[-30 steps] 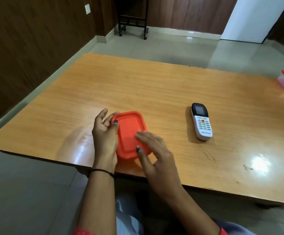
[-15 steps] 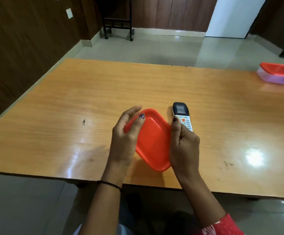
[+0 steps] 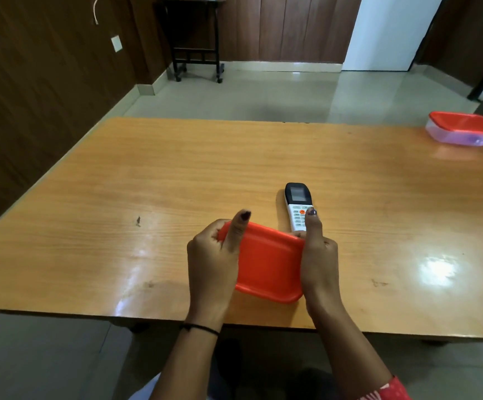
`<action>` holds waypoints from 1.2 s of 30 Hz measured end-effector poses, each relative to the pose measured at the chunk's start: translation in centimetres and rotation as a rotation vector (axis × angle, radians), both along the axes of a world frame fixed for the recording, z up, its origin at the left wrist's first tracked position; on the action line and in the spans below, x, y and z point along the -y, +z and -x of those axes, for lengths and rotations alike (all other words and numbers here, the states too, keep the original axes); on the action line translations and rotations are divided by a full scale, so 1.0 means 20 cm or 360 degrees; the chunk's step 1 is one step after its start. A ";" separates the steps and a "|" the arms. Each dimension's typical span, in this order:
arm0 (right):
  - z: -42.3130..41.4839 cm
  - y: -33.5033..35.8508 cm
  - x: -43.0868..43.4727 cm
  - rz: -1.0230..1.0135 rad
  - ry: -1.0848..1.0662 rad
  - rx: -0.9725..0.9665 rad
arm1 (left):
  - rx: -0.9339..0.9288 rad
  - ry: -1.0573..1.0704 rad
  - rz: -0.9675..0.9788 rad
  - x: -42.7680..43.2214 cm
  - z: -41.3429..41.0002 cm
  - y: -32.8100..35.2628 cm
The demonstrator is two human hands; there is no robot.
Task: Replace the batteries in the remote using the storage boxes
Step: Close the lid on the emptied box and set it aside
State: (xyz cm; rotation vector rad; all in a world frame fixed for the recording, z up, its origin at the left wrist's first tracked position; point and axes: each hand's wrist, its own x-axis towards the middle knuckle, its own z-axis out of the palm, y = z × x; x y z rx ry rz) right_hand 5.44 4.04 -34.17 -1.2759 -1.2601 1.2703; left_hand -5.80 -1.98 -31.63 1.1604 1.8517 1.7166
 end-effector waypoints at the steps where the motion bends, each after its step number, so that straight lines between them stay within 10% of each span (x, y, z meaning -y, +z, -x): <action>1: 0.00 -0.01 0.01 0.0038 -0.0015 -0.0028 | 0.0049 0.0039 -0.0037 0.00 -0.01 0.00; 11: 0.00 -0.02 -0.01 -0.0151 -0.0092 -0.0019 | 0.0100 -0.0103 -0.0038 -0.02 0.00 0.01; 27: 0.63 0.11 0.40 -0.0106 0.0895 0.0455 | 0.0680 0.0474 0.0148 0.58 0.74 -0.09; 36: 1.50 0.03 0.56 0.0059 0.1166 0.0507 | 0.0230 0.0948 0.0333 0.87 1.45 -0.14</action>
